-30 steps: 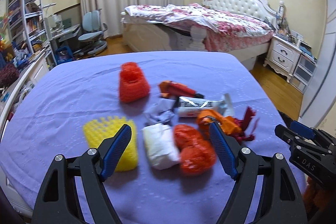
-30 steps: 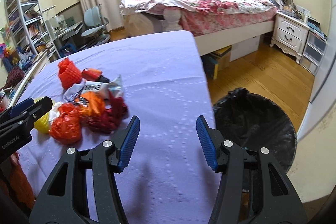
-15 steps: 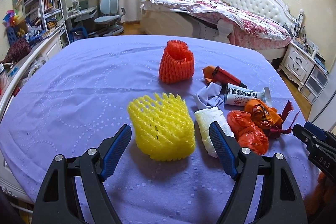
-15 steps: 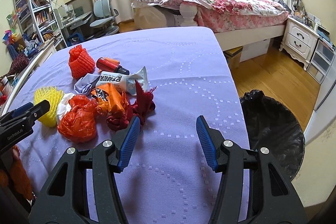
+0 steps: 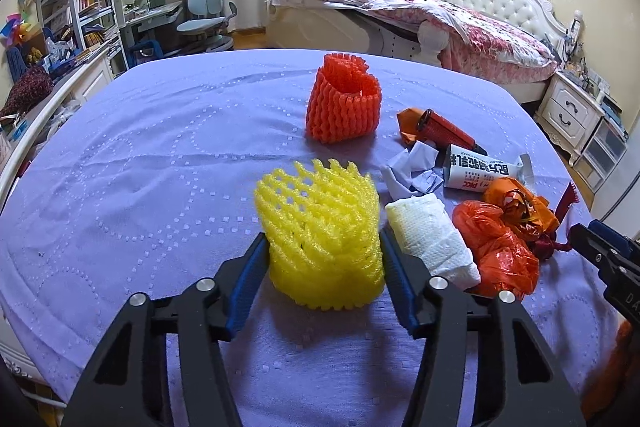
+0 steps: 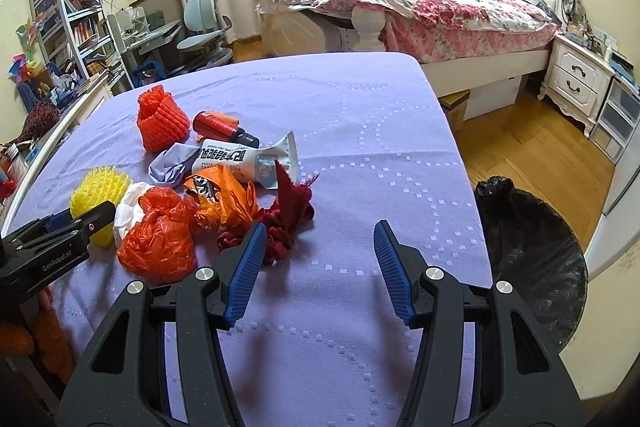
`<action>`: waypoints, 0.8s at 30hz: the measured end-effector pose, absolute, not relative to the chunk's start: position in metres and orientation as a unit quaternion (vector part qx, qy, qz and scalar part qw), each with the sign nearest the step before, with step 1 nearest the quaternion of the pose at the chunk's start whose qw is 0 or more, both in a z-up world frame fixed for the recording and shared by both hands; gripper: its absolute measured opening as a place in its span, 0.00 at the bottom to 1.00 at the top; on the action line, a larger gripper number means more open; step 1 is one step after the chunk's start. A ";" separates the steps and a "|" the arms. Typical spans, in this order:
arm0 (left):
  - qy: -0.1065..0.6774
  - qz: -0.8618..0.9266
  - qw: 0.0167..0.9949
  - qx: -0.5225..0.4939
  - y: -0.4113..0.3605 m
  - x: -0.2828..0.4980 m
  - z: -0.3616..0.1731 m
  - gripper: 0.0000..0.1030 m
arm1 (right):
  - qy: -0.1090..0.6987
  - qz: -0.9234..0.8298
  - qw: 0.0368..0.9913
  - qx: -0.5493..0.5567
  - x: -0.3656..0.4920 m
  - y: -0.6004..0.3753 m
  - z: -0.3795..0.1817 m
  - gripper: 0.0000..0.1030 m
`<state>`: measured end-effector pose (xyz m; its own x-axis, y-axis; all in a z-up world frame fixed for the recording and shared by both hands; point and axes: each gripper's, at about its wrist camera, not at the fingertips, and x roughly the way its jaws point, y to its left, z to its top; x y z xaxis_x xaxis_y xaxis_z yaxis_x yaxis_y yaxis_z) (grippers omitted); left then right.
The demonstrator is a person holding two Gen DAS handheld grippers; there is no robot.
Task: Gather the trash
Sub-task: 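Grasp the yellow foam fruit net with the left gripper, then grasp the red tinsel bundle with the right gripper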
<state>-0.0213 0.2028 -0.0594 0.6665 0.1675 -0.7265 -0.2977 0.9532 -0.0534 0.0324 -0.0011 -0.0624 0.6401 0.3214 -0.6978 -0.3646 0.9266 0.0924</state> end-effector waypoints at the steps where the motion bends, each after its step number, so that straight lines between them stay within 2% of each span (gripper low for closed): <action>1: 0.386 0.128 0.910 -0.079 0.202 -0.022 -0.059 0.51 | 0.381 0.191 0.904 -0.029 0.032 -0.001 -0.063 0.53; 5: 0.384 0.126 0.912 -0.069 0.199 -0.023 -0.058 0.48 | 0.381 0.190 0.904 -0.036 0.033 0.005 -0.066 0.53; 10: 0.383 0.128 0.912 -0.073 0.201 -0.023 -0.058 0.48 | 0.391 0.195 0.899 -0.033 0.039 0.008 -0.069 0.45; 23: 0.381 0.135 0.912 -0.069 0.207 -0.020 -0.057 0.47 | 0.411 0.221 0.883 -0.042 0.045 0.030 -0.075 0.44; 24: 0.381 0.136 0.912 -0.069 0.208 -0.020 -0.057 0.47 | 0.412 0.223 0.883 -0.044 0.044 0.032 -0.076 0.41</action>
<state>-0.0204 0.2083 -0.0574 0.6729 0.1946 -0.7137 -0.3003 0.9536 -0.0231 0.0443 0.0316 -0.0758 0.5621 0.3568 -0.7462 -0.4289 0.8971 0.1059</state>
